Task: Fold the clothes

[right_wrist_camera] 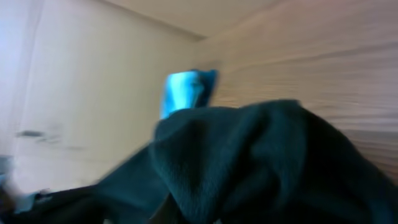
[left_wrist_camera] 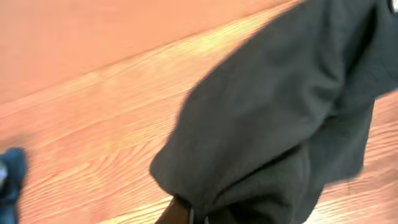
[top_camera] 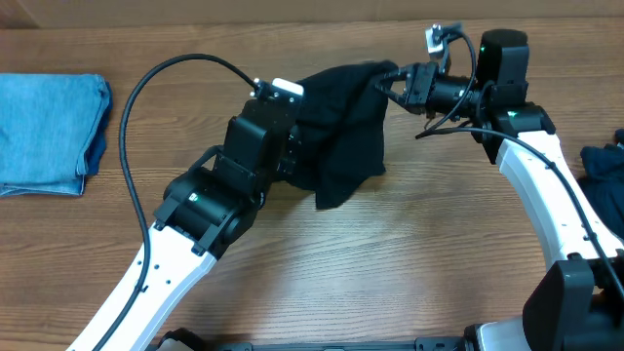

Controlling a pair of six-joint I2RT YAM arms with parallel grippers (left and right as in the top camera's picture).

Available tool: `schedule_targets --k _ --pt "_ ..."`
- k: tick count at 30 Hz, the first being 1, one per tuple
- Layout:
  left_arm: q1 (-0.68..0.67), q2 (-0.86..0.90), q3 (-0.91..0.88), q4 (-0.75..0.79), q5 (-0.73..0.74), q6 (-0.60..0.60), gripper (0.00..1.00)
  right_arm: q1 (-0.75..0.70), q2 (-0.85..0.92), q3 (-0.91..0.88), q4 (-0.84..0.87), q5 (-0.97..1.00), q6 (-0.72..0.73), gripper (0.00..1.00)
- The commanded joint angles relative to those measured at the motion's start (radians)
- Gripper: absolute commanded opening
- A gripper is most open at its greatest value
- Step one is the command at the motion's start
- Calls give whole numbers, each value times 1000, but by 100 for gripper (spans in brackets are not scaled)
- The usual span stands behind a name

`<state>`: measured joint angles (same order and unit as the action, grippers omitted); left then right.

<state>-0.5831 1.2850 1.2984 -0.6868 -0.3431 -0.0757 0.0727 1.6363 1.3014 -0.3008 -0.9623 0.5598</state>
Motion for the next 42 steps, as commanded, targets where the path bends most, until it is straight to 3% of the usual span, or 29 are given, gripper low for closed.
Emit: schedule_targets --k 1,8,16,22,28,39,42 --pt "-5 -37 0 -4 -130 10 4 -2 -23 16 -79 213 -180 11" --pt "27 -42 14 21 -253 7 4 -2 -23 16 -205 476 -249 11" --pt "171 -44 27 195 -212 -14 4 -2 -23 16 -279 702 -283 13" --pt "216 -43 43 331 -125 -14 4 -2 -23 16 -286 718 -333 17" --pt "216 -43 93 344 -72 -21 4 2 -23 16 -306 692 -352 17" --pt "216 -43 101 329 -48 -22 4 98 -22 13 -340 434 -385 48" --pt "216 -43 105 329 -42 -22 4 174 -22 13 -330 436 -386 64"
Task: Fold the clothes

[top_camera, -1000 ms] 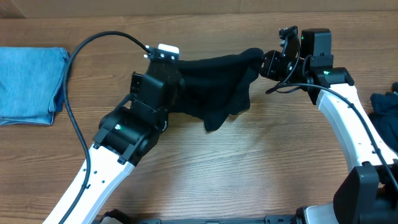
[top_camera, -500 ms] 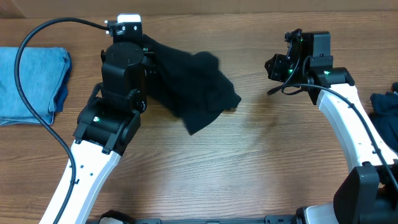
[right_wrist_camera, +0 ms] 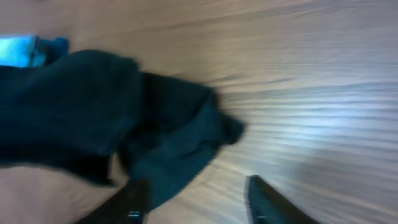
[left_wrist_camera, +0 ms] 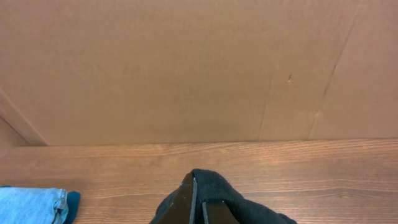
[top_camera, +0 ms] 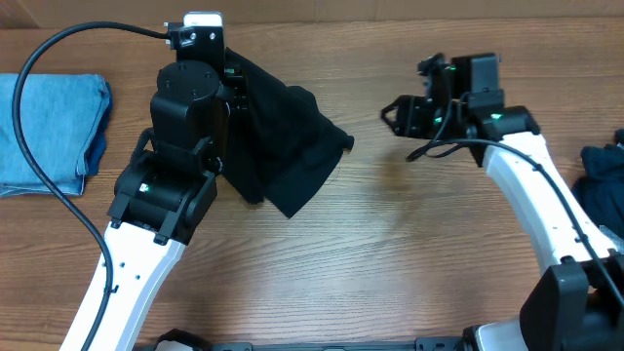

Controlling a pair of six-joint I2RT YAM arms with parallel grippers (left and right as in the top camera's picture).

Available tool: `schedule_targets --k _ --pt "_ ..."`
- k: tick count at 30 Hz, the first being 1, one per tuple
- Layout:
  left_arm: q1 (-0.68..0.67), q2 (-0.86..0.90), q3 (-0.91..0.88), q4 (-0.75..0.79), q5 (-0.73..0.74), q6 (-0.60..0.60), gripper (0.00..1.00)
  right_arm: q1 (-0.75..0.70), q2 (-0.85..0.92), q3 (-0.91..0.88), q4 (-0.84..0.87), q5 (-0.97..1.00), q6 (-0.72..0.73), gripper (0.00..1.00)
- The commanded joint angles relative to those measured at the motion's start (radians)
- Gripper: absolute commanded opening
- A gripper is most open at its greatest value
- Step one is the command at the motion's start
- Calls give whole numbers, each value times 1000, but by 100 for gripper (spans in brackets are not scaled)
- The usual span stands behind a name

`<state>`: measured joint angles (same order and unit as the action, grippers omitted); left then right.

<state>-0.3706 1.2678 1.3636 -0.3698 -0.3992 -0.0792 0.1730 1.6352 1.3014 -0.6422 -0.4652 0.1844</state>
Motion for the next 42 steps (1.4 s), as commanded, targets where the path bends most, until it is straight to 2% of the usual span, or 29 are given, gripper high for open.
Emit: schedule_targets --k 1,7,16,22,26,31,42 --pt "3 -26 40 12 18 -18 4 98 -21 13 17 -53 -11 68" --pt "3 -26 56 43 32 -18 4 281 -16 13 44 164 -10 80" --pt "2 -26 127 34 45 -18 4 397 24 13 107 174 12 78" --pt "2 -26 199 33 53 -10 4 413 43 13 151 177 13 79" --pt "2 -26 252 24 53 -10 4 413 87 13 156 238 13 84" --pt "2 -26 307 0 53 -1 4 412 152 13 178 334 13 96" --pt "2 -26 336 -18 53 5 4 410 175 13 215 329 27 96"
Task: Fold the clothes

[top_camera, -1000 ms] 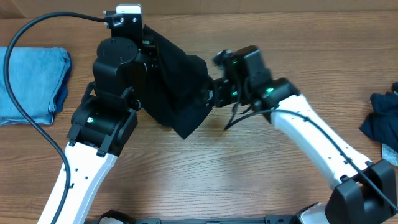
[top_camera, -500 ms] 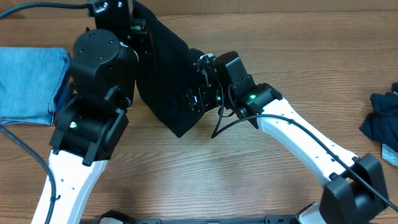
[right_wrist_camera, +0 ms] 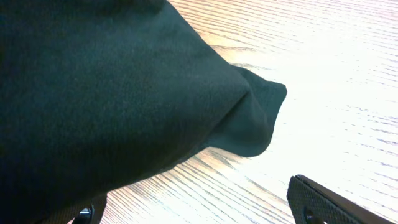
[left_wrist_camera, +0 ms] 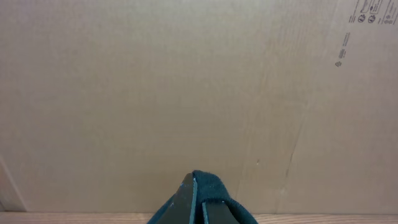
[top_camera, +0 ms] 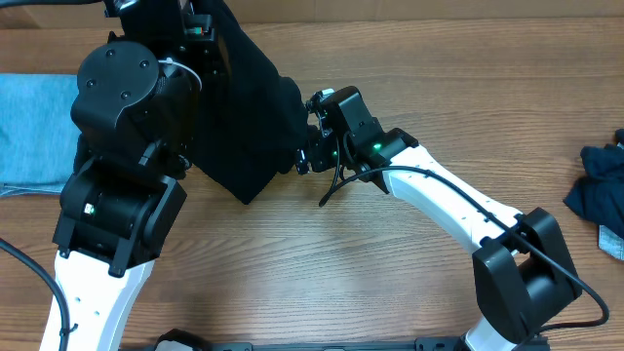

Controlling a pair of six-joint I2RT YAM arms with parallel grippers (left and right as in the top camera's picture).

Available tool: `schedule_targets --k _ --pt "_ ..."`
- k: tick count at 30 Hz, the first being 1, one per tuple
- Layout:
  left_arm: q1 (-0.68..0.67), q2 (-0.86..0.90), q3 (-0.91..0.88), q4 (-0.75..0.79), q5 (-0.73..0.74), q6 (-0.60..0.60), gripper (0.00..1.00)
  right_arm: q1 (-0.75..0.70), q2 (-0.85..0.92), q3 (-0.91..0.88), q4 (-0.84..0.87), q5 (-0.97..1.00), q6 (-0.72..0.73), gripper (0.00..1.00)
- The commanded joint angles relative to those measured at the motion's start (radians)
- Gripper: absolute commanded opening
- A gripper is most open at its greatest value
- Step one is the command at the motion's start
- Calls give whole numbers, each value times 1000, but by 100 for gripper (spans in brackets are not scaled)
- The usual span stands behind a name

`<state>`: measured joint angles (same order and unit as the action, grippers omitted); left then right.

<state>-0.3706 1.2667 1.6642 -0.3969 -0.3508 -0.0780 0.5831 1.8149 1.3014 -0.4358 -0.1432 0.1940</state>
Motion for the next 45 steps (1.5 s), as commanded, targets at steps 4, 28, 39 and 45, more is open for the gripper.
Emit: schedule_targets --k 4,28,39,45 --pt "2 -25 35 9 5 3 4 11 -4 13 8 -35 19 95" --pt "2 -25 36 61 6 18 4 138 -2 13 40 106 69 95" --pt "-32 -25 55 58 19 19 4 138 53 13 121 124 96 91" --pt "-32 -26 55 57 19 18 4 139 64 13 152 124 134 90"
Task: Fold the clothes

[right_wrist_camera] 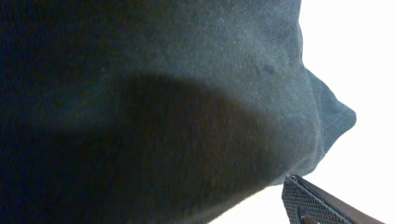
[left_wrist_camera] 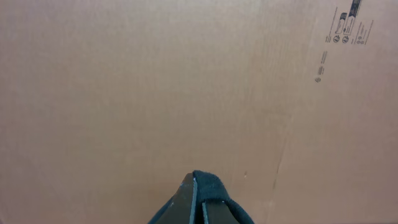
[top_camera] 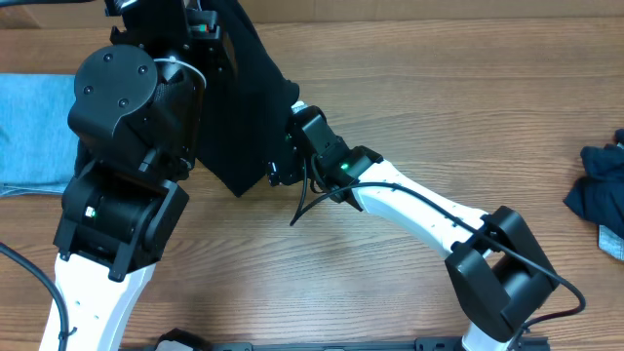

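A black garment (top_camera: 239,107) hangs from my left gripper (left_wrist_camera: 200,186), which is shut on a fold of it, raised high at the table's back left. In the overhead view my right gripper (top_camera: 280,168) reaches in from the right against the garment's lower hanging part. The black cloth (right_wrist_camera: 155,106) fills the right wrist view. One ribbed fingertip (right_wrist_camera: 311,202) shows at the lower right; the other is hidden behind the cloth. The jaws stand wide apart with cloth lying between them.
Folded blue jeans (top_camera: 39,127) lie at the table's left edge. A dark blue garment (top_camera: 597,190) is heaped at the right edge. A cardboard wall (left_wrist_camera: 186,74) stands behind the table. My large left arm (top_camera: 122,175) covers the left middle.
My right gripper has moved left, from just beside the garment's lower corner to right against the hanging cloth, which now fills its view. The left gripper still holds the garment high.
First both grippers held the black garment stretched between them over the table's middle. Then the right gripper had let go and stood open at the right, while the left held the garment further left. After that the garment hung high, and the open right gripper has closed in on its lower part.
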Controlling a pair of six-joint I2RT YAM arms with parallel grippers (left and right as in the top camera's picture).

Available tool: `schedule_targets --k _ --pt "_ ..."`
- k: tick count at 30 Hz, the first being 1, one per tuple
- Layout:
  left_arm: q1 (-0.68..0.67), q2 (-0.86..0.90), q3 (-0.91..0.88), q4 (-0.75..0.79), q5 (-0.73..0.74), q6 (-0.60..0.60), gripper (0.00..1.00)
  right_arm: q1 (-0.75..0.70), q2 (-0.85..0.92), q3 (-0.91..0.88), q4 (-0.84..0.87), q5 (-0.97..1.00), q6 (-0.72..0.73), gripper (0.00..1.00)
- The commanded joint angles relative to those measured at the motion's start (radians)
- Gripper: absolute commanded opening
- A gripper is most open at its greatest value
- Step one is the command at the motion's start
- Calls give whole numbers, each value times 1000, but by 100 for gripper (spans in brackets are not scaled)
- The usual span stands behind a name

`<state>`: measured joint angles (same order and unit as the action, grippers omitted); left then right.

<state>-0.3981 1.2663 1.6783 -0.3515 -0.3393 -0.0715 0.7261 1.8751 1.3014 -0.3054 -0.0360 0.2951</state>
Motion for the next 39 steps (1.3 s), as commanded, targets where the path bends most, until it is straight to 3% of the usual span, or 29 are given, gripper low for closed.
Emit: schedule_targets --k 1,8,13,18,26,30,32,39 --pt "-5 -25 41 12 8 12 4 -4 5 13 28 17 38 90" --pt "-8 -25 47 11 8 12 4 -5 31 13 23 91 51 76" --pt "-8 -25 67 -1 7 24 4 -22 44 13 -55 173 50 48" --pt "-8 -25 68 -27 -11 42 4 -28 40 16 -90 230 49 31" --pt "-8 -25 68 -41 -30 50 4 -34 31 16 -105 308 33 22" --pt "-8 -25 68 -42 -30 50 4 -35 30 16 -109 305 18 14" --pt "-8 -25 68 -49 -30 50 4 -35 21 16 -129 306 15 4" --pt "-8 -25 68 -104 -72 62 4 -78 -84 17 -216 282 15 4"
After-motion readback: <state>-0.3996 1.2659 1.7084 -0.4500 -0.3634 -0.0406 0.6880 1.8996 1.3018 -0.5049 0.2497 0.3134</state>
